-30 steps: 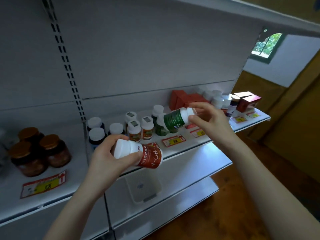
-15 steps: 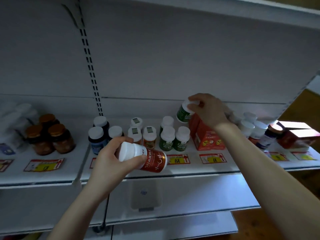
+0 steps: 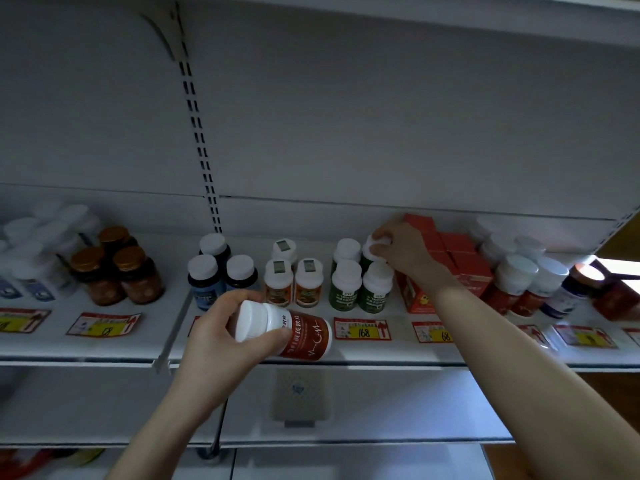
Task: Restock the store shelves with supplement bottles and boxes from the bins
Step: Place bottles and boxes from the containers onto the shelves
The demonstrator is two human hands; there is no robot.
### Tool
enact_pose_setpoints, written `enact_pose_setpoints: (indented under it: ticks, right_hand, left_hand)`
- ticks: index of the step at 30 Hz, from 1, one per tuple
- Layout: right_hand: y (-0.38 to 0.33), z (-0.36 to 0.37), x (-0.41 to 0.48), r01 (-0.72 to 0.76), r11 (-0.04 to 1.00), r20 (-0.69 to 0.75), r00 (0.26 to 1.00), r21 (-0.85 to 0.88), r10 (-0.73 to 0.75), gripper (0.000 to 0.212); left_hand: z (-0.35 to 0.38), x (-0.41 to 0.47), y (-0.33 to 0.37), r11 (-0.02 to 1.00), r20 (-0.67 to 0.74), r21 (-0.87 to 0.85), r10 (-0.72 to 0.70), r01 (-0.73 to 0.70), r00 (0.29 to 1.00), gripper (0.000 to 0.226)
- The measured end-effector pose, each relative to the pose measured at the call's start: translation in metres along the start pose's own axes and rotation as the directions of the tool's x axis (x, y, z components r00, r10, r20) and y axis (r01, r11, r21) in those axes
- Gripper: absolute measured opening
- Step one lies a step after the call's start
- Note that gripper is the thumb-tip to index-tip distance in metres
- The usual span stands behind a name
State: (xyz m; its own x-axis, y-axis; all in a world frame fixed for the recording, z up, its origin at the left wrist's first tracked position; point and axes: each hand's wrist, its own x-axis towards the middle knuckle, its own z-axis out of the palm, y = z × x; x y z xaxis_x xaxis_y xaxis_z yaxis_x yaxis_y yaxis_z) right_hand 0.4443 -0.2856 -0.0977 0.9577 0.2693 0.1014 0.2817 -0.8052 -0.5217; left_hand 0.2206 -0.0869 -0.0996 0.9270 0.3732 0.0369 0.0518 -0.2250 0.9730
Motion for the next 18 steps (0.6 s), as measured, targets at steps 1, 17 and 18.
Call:
enact_pose_setpoints:
  ticks: [1,17,18]
  right_hand:
    - [0.001,0.003,0.000,-0.009,1.000,0.002,1.000,-0.006,0.009,0.030]
    - [0.003,0.010,-0.014,-0.002,1.000,-0.007,1.000,-0.008,0.002,0.035]
    - [0.001,0.007,-0.019,0.024,0.999,-0.061,0.998,0.026,-0.022,0.035]
  left_hand:
    - [-0.001,0.000,-0.001,1.000,-0.002,0.003,-0.008,0.008,1.000,0.057]
    - [0.011,0.005,0.000,0.999,0.006,0.008,0.033,-0.033,0.999,0.039]
    - [0.011,0.007,0.000,0.999,0.005,-0.014,0.030,-0.030,1.000,0.039]
